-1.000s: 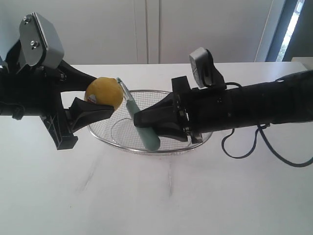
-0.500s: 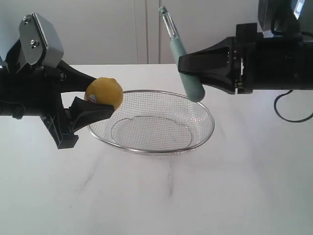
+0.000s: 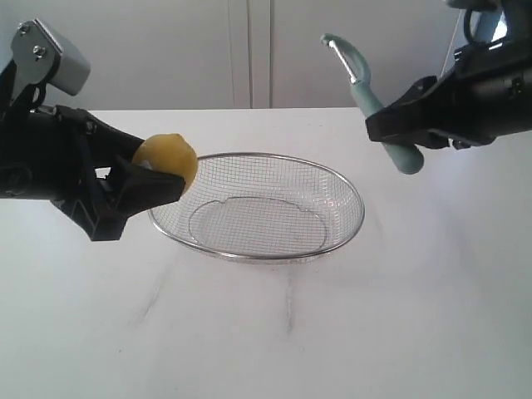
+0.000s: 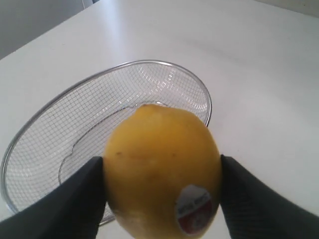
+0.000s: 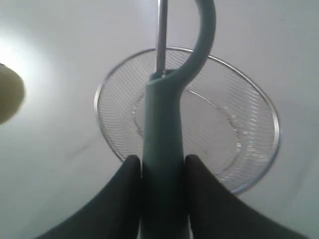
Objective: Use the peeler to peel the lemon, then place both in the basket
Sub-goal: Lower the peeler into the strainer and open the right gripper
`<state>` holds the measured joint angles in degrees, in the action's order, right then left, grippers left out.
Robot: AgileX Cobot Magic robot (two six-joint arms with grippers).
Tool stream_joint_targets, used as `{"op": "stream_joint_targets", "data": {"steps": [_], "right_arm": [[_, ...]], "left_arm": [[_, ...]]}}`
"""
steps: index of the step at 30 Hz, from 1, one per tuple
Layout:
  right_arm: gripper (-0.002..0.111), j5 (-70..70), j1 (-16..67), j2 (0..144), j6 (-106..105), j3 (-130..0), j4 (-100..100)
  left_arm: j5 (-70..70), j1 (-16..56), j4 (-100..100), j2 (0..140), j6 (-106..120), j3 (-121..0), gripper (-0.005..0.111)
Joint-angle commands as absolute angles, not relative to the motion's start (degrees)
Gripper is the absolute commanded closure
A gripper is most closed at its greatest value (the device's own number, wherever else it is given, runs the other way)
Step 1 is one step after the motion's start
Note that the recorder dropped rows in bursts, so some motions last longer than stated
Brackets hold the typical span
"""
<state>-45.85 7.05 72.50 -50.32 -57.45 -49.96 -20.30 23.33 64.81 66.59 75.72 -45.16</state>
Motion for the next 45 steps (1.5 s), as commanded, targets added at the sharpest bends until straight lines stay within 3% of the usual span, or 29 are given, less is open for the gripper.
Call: {"op": "stream_joint_targets", "data": {"steps": [1, 6, 12, 22, 33, 45], "right_arm": [[0.108, -38.94, 14.92, 72.09, -35.34, -58.77, -26.82], [0.108, -36.94, 23.68, 72.19, -20.62, -58.77, -6.45], [0.108, -35.97, 29.6, 74.49, -8.29, -58.77, 6.29], [0.108, -23.76, 29.64, 84.39, -8.29, -60.14, 5.94], [0.108, -19.96, 29.64, 104.05, -8.79, -72.98, 6.03], [0.108, -25.27, 29.64, 111.08, -13.45, -73.87, 6.2]], "left_arm": [[-23.09, 23.56, 46.78, 65.34, 54.93, -48.45, 0.107], [-29.93, 23.56, 26.78, 65.46, 32.69, -52.17, 0.107], [-30.43, 23.56, 22.61, 65.71, 28.27, -52.79, 0.107], [-28.93, 23.56, 22.72, 66.18, 28.4, -52.79, 0.107], [-28.21, 23.56, 23.13, 66.18, 28.4, -52.79, 0.107], [-28.22, 23.56, 23.96, 66.18, 28.4, -52.79, 0.107]]}}
